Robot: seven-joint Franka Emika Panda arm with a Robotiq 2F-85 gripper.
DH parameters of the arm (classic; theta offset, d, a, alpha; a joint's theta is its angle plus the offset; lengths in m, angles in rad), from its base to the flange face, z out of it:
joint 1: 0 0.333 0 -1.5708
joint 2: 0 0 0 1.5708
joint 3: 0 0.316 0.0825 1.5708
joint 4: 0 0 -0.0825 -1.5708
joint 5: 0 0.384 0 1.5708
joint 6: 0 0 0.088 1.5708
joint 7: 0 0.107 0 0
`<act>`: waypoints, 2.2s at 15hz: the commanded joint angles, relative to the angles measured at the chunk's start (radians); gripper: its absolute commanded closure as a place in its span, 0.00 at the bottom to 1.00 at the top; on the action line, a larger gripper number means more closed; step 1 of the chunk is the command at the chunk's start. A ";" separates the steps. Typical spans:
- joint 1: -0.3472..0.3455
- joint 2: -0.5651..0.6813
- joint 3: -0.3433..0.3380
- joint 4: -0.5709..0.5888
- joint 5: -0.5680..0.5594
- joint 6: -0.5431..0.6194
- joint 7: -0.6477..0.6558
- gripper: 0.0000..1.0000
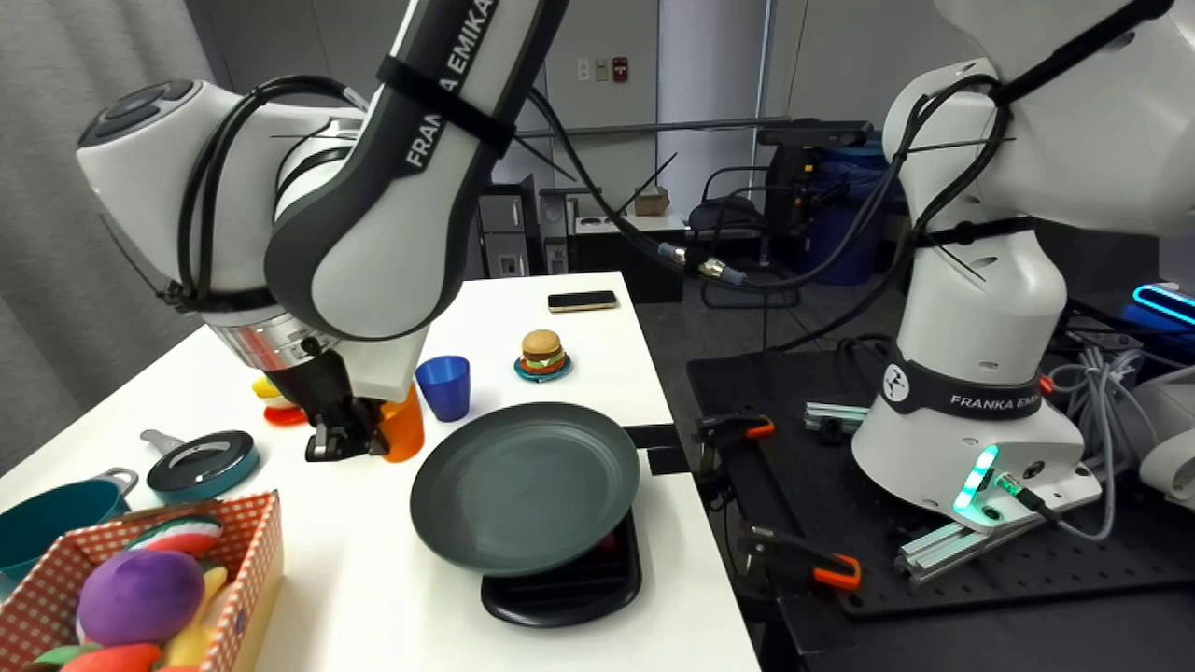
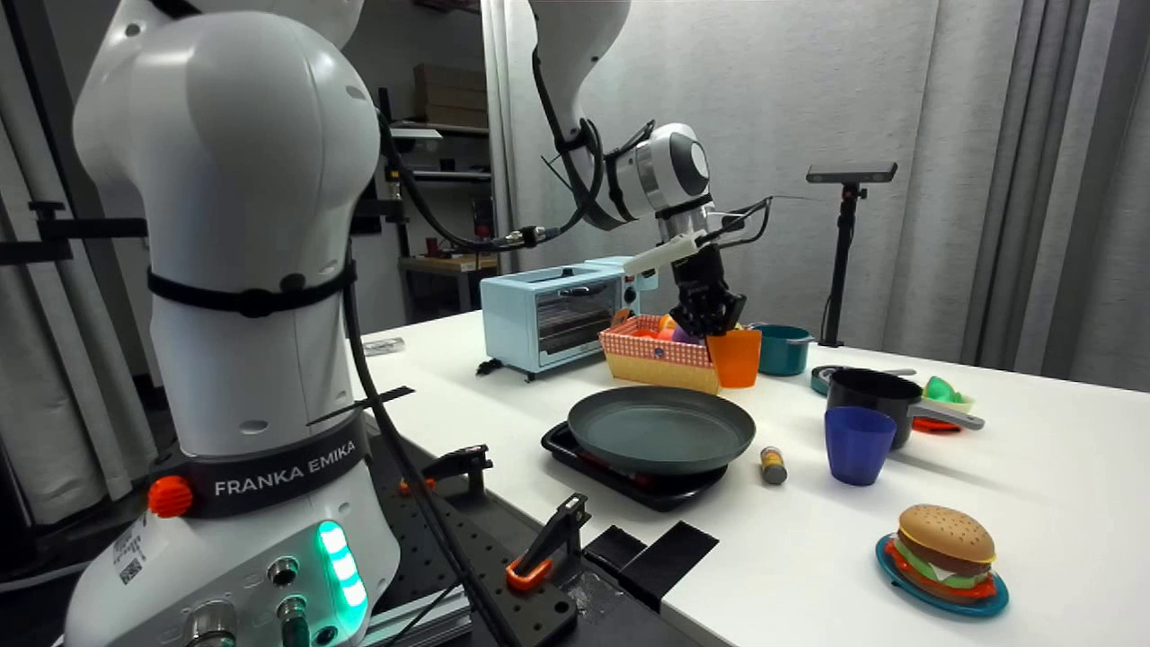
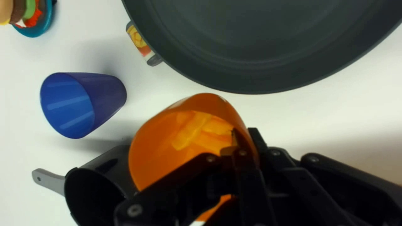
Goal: Pour the contents in the orange cup onto the grey plate.
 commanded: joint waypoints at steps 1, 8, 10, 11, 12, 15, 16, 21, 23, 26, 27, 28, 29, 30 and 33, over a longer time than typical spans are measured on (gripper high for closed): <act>0.006 -0.116 -0.005 -0.138 -0.043 0.045 0.049 0.99; 0.007 -0.219 0.029 -0.297 -0.091 0.069 0.082 0.99; 0.007 -0.248 0.039 -0.330 -0.111 0.072 0.099 0.99; 0.007 -0.266 0.044 -0.345 -0.123 0.070 0.110 0.99; 0.004 -0.287 0.050 -0.362 -0.132 0.067 0.117 0.99; -0.005 -0.344 0.068 -0.404 -0.161 0.060 0.148 0.99; -0.009 -0.362 0.075 -0.417 -0.164 0.058 0.155 0.99; -0.026 -0.428 0.124 -0.469 -0.125 0.064 0.140 0.99; -0.038 -0.442 0.148 -0.486 -0.032 0.102 0.064 0.99; -0.051 -0.454 0.173 -0.515 0.183 0.186 -0.097 0.99; -0.059 -0.449 0.181 -0.525 0.277 0.218 -0.174 0.99; -0.062 -0.440 0.184 -0.536 0.358 0.247 -0.239 0.99; -0.064 -0.439 0.190 -0.542 0.443 0.265 -0.304 0.99; -0.068 -0.447 0.194 -0.543 0.528 0.260 -0.371 0.99; -0.082 -0.473 0.197 -0.522 0.774 0.199 -0.579 0.99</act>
